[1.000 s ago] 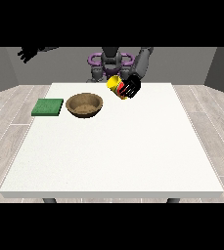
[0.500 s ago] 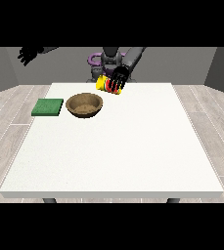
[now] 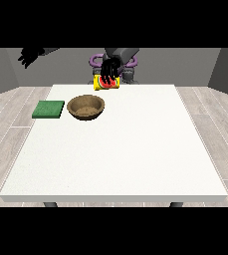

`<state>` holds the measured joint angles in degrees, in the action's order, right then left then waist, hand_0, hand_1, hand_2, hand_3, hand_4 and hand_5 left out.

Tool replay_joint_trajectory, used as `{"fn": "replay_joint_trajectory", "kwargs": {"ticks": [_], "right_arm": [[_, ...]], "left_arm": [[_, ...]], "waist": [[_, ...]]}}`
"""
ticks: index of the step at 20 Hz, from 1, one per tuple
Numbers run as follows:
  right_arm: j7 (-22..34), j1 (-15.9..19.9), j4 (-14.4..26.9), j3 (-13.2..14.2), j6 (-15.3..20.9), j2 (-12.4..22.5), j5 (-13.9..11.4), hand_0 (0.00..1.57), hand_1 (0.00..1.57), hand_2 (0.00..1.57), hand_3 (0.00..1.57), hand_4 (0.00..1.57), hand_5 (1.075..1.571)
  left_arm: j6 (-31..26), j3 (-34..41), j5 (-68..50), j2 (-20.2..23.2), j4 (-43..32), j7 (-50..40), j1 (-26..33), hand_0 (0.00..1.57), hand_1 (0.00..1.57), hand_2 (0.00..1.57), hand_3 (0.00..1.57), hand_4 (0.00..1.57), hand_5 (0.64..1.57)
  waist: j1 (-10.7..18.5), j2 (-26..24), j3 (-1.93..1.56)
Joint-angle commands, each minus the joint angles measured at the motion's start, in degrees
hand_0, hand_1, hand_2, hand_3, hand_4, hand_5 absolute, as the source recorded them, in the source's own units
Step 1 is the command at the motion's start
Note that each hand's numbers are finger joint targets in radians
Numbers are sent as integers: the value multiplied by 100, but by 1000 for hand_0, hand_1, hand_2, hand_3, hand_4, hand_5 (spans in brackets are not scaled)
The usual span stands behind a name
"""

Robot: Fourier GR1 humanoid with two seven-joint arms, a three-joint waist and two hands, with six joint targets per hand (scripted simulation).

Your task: Pick the cup and pour the ball into the bowl, then pick the bowl and place it on the pad

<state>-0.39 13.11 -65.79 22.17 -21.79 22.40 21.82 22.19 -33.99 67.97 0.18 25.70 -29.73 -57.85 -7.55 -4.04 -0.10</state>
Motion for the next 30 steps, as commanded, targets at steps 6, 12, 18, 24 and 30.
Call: {"fn": "replay_joint_trajectory", "kwargs": {"ticks": [6,12,18,24,30], "right_arm": [[86,376,205,-323,91,-247,-156,0,0,0,324,690,1553],[-137,312,381,-42,70,30,-100,0,0,0,143,726,1546],[-81,154,493,176,595,8,-183,0,0,0,143,726,1546],[-45,264,423,203,872,40,-281,0,0,0,0,784,1557],[-320,180,565,188,1309,-408,-401,0,0,0,0,778,1558]], "left_arm": [[-1835,-1092,474,-18,875,-755,13,254,254,1235,1557,1077,1570],[-2169,-1023,752,-18,1418,-424,152,0,0,1056,1547,1106,1570],[-688,463,-762,467,2374,212,573,1042,1042,1571,1438,1269,1567],[-365,2469,-3105,567,3361,1031,651,0,0,0,0,1180,1551],[-1443,3959,-5482,550,4050,1610,628,0,0,0,0,1058,1570]], "waist": [[-414,-154,9],[108,-38,9],[914,-279,33],[1397,-89,100],[1884,310,52]]}}
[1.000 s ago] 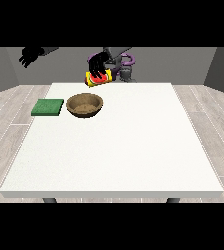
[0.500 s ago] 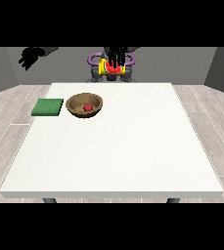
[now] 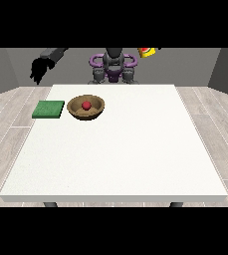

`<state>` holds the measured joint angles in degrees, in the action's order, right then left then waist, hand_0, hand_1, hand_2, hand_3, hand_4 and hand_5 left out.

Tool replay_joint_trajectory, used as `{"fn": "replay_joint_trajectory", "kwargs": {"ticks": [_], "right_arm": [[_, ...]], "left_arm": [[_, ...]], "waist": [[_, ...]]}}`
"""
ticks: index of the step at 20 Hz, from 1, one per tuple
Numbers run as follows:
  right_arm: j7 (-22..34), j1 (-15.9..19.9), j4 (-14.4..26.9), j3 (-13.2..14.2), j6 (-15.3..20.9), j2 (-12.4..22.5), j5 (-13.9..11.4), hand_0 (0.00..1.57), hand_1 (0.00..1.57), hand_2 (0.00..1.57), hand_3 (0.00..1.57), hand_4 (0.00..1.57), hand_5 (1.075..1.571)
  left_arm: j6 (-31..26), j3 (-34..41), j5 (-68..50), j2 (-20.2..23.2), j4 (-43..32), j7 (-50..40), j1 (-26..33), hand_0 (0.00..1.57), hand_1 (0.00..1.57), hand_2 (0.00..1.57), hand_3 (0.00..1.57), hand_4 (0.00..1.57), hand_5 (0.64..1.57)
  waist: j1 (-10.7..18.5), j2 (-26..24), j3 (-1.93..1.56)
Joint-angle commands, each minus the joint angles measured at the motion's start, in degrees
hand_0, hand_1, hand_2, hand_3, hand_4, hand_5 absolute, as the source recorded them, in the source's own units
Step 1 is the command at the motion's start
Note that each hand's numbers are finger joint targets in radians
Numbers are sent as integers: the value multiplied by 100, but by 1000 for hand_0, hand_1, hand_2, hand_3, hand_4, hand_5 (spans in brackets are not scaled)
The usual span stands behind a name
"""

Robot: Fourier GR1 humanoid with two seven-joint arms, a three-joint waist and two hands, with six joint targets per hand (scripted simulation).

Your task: Pick the cup and pour the ball into the bowl, then pick the bowl and place it on the pad

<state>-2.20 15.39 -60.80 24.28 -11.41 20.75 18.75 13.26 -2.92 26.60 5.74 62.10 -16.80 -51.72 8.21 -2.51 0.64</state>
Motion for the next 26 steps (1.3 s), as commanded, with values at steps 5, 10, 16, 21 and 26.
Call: {"fn": "replay_joint_trajectory", "kwargs": {"ticks": [5,10,16,21,26], "right_arm": [[-725,-181,348,142,425,-508,-77,0,0,0,0,728,1566],[-1157,16,747,110,244,-624,-33,0,0,0,0,741,1567],[-1666,294,1540,-190,447,-992,-333,0,0,0,0,611,1557],[-2024,675,2081,-188,276,-899,-297,0,0,0,0,536,1554],[-2223,1301,2695,-27,236,-495,-268,0,0,0,0,509,1552]], "left_arm": [[-2063,1708,-2714,803,556,559,-102,0,0,0,0,1053,1563],[-2670,2200,-3170,1550,476,683,88,0,0,0,0,1046,1555],[-2869,2239,-3487,1649,828,402,594,0,0,0,0,984,1552],[-3075,2612,-3795,2274,875,310,610,0,0,0,0,1009,1536],[-3217,2686,-4124,2429,1141,304,498,0,0,0,0,1019,1533]], "waist": [[708,576,-59],[556,1026,-67],[480,791,-68],[303,1068,-69],[376,1557,-71]]}}
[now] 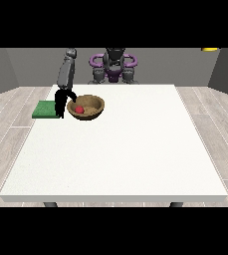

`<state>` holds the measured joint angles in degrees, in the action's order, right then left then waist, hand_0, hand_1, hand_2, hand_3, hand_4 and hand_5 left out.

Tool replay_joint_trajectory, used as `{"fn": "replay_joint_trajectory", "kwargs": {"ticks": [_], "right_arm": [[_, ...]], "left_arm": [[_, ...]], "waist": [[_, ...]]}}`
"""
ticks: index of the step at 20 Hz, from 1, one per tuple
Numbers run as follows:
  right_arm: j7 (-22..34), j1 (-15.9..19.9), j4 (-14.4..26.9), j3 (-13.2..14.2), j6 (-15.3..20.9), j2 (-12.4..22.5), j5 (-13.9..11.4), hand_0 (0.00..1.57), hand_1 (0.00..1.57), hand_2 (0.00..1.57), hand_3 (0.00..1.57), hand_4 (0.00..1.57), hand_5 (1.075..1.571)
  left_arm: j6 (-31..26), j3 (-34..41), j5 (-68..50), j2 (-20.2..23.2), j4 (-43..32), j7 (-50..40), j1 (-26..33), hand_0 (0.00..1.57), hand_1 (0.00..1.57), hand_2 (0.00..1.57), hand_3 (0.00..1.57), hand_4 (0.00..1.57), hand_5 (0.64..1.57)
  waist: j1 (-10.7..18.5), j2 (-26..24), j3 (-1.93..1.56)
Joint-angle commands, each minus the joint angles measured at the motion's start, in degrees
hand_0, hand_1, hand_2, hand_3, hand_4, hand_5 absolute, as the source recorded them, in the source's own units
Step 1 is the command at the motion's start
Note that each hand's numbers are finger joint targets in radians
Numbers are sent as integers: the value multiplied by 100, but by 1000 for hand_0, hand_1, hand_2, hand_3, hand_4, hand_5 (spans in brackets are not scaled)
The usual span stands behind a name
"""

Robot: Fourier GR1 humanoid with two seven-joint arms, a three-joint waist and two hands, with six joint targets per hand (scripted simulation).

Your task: Pick the cup and pour the ball into the bowl, then pick the bowl and place it on the pad

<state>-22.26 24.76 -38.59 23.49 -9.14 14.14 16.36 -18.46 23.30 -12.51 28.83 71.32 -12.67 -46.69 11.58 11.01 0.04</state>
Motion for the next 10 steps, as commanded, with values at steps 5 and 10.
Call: {"fn": "replay_joint_trajectory", "kwargs": {"ticks": [5,10], "right_arm": [[-871,60,598,52,-75,-11,-63,0,0,0,0,447,1544],[-568,383,444,-34,194,-190,-32,0,0,0,0,444,1547]], "left_arm": [[-78,155,-257,303,464,-29,146,0,0,0,0,1014,1542],[-243,186,-496,415,400,-204,86,0,0,0,0,1024,1536]], "waist": [[43,496,-14],[69,367,-9]]}}
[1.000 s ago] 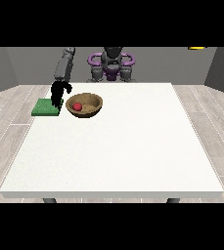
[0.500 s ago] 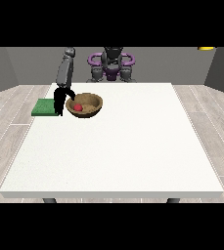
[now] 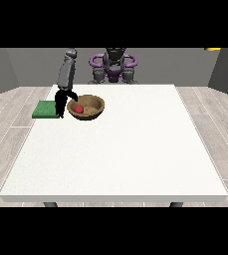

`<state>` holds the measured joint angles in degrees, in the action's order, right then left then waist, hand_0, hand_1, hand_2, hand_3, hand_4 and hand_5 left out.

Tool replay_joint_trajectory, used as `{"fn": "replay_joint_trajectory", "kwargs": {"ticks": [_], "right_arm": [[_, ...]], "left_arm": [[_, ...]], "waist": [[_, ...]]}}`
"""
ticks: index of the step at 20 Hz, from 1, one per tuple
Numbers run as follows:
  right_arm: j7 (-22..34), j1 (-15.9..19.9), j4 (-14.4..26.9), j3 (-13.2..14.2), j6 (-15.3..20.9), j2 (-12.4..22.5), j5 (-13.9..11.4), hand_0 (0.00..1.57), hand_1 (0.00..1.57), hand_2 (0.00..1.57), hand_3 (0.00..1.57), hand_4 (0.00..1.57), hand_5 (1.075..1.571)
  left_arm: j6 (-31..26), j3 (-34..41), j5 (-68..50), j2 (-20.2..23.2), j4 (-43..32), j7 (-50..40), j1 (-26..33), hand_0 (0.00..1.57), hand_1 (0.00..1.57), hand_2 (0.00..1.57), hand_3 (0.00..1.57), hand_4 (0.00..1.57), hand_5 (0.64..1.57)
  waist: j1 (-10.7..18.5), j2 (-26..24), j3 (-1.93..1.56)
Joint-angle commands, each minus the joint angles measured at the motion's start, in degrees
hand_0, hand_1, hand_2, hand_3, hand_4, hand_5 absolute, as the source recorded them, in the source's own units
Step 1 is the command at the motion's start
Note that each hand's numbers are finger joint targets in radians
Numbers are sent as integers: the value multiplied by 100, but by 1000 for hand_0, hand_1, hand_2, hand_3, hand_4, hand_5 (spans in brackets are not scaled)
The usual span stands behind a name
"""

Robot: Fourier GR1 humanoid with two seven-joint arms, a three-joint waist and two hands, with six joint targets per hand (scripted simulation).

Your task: Pick the cup and pour the ball into the bowl, then pick the bowl and place it on the pad

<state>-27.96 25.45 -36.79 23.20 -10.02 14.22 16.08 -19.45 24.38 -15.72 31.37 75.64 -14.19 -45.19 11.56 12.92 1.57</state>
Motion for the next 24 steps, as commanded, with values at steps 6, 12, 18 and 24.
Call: {"fn": "replay_joint_trajectory", "kwargs": {"ticks": [6,12,18,24], "right_arm": [[164,338,457,-2,603,-305,3,0,0,0,0,498,1556],[699,-215,704,-35,1466,383,-468,1571,1571,1571,1571,944,1471],[722,-553,330,-224,1892,552,-672,1571,1571,1571,1365,960,1536],[1853,-259,-228,-472,2078,1217,-757,1571,1571,1571,1111,1026,1548]], "left_arm": [[-285,231,-311,259,-45,47,412,0,0,0,0,1022,1543],[-217,258,-438,312,98,-46,49,0,0,0,0,1028,1529],[-411,365,-634,366,-19,2,134,0,0,0,0,1143,1520],[-499,481,-570,495,-508,65,342,0,0,0,0,1191,1528]], "waist": [[110,-26,-160],[236,404,-155],[339,364,-134],[40,-103,-121]]}}
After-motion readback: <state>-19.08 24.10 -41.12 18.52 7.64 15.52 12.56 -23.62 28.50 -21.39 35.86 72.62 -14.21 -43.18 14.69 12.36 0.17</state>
